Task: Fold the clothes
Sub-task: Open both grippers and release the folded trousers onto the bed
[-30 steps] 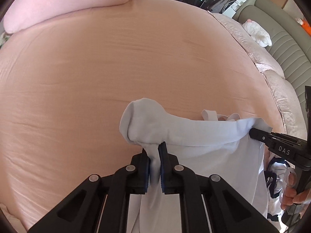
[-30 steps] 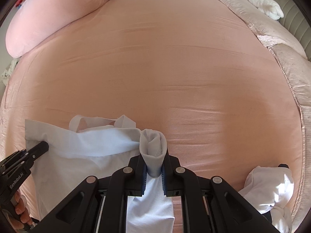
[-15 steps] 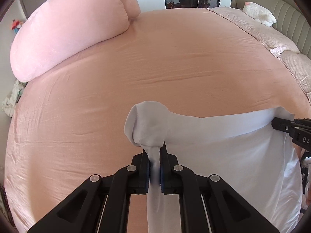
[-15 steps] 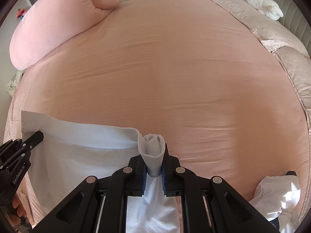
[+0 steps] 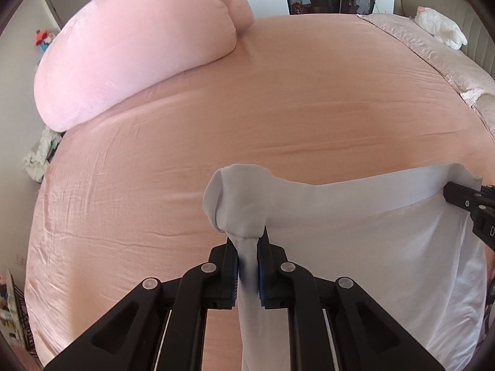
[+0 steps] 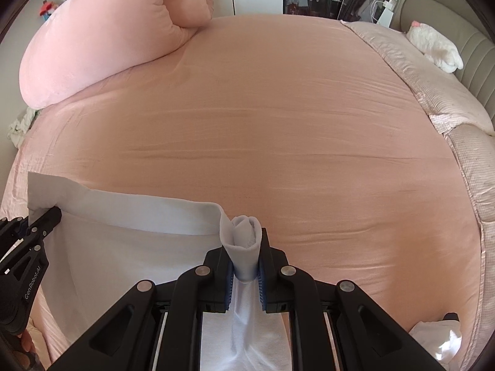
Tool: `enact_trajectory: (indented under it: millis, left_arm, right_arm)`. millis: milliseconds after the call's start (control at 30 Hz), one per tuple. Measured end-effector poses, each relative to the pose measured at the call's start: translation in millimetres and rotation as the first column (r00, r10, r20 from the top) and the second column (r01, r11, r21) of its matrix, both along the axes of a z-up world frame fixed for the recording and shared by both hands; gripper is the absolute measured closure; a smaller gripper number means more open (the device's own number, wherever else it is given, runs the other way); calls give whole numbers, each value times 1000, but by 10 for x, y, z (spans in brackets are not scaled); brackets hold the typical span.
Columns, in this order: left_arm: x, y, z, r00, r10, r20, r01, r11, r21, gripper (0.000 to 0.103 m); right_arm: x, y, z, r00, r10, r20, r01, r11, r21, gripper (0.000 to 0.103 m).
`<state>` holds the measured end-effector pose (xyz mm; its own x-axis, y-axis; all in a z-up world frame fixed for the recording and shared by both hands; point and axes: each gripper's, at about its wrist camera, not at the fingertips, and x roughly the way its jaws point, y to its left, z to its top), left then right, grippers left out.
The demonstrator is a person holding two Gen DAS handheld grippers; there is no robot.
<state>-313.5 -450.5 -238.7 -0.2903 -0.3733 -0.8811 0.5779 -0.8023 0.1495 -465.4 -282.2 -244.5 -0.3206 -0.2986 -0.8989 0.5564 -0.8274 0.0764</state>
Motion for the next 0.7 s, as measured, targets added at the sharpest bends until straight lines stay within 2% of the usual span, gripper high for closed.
enact_trajectory:
  millis: [33,67,100,133,200,233,367,467,567,600,700]
  left_arm:
    - [7,-48,-19,999,32,-4,-31,998,57,88]
    - [33,-88,-14,998,60,-19,-58,993,101,83]
    - [77,-122,11,995,87,-43,-81,988,134,77]
    - [120,-155,36,991,115,-67,-102,981,168,73]
    - [197,-214,83,981,165,-97,-139,962,234,56]
    - [232,-234,106,977,185,-104,-153,954,257,54]
    - [364,-236,176,968,229,-103,-187,932,309,54]
    - [506,-161,212,960,250,-126,-185,904,385,54]
    - [644,-120,230,952,285,-112,-213,880,424,54]
    - [694,-104,229,949,295,-112,-217,868,447,54]
    - [864,-43,225,939,320,-126,-201,806,556,54]
  right_arm:
    - [-19,14,4,1000,-4,13,5,1000,-6,73]
    - [-10,51,32,1000,-16,14,16,1000,-12,46]
    - [4,92,66,999,-29,12,30,999,-19,25]
    - [19,133,100,999,-43,11,43,999,-26,23]
    - [2,250,147,997,-68,34,70,995,-67,23]
    - [-21,297,154,995,-71,66,76,993,-85,23]
    - [-115,467,179,982,-113,153,129,987,-96,23]
    - [-85,643,251,974,-151,166,170,979,-109,23]
    - [-28,762,294,967,-175,187,194,977,-92,23]
    - [4,753,310,967,-171,190,188,979,-75,23]
    - [168,806,400,981,-128,144,136,990,-41,23]
